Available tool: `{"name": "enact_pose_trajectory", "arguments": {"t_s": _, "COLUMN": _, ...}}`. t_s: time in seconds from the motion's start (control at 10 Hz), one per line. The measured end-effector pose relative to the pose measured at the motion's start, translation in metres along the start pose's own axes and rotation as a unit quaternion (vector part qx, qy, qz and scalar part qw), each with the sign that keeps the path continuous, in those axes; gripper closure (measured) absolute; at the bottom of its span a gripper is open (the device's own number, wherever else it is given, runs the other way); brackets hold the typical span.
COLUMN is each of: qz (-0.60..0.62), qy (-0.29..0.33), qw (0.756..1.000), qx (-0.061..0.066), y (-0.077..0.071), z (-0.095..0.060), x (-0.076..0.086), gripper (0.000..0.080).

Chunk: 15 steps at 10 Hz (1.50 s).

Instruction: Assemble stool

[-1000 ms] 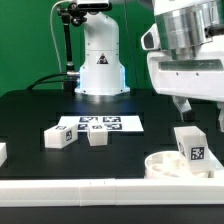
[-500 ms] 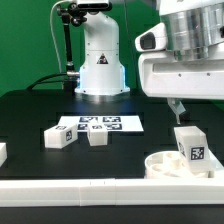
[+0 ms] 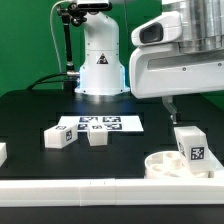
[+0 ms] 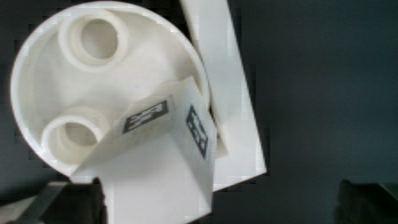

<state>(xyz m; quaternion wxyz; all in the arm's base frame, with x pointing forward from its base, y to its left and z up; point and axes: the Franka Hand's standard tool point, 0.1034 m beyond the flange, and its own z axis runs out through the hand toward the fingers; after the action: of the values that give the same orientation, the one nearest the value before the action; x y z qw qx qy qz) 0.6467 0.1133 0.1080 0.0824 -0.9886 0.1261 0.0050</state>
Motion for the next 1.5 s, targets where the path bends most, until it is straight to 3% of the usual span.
{"name": "enact_pose_trajectory", "arguments": {"t_s": 0.2, "qz": -0.073, "qy": 0.000, "qw": 0.997, "qx": 0.000, "y": 0.0002, "z": 0.0000, "x": 0.0001, "gripper": 0.0151}}
{"name": "enact_pose_trajectory", "arguments": {"t_s": 0.4, "qz": -0.188, "qy": 0.002, "qw": 0.982, "qx": -0.015, "y": 0.0009, "z": 0.0001, "x": 0.0004, "gripper": 0.0151}}
{"name": "enact_pose_trajectory", "arguments": {"t_s": 0.6, "qz": -0.321, "qy": 0.000, "qw": 0.947, "qx": -0.029, "y": 0.0020, "z": 0.0000, "x": 0.0010, "gripper": 0.0151}}
{"name": "enact_pose_trajectory", "arguments": {"t_s": 1.1, "qz": -0.469, "qy": -0.005, "qw": 0.883, "qx": -0.031, "y": 0.0034, "z": -0.0001, "x": 0.0014, "gripper": 0.0151}}
{"name": "enact_pose_trajectory", "arguments": {"t_s": 1.2, "qz": -0.508, "qy": -0.007, "qw": 0.861, "qx": -0.035, "y": 0.0045, "z": 0.0000, "x": 0.0018, "gripper": 0.0151}}
{"name": "enact_pose_trajectory", "arguments": {"t_s": 1.4, "qz": -0.619, "qy": -0.019, "qw": 0.783, "qx": -0.054, "y": 0.0031, "z": 0.0041, "x": 0.0003, "gripper": 0.0151}}
{"name": "enact_pose_trajectory", "arguments": {"t_s": 1.5, "qz": -0.638, "qy": -0.022, "qw": 0.768, "qx": -0.053, "y": 0.0037, "z": 0.0049, "x": 0.0000, "gripper": 0.0151}}
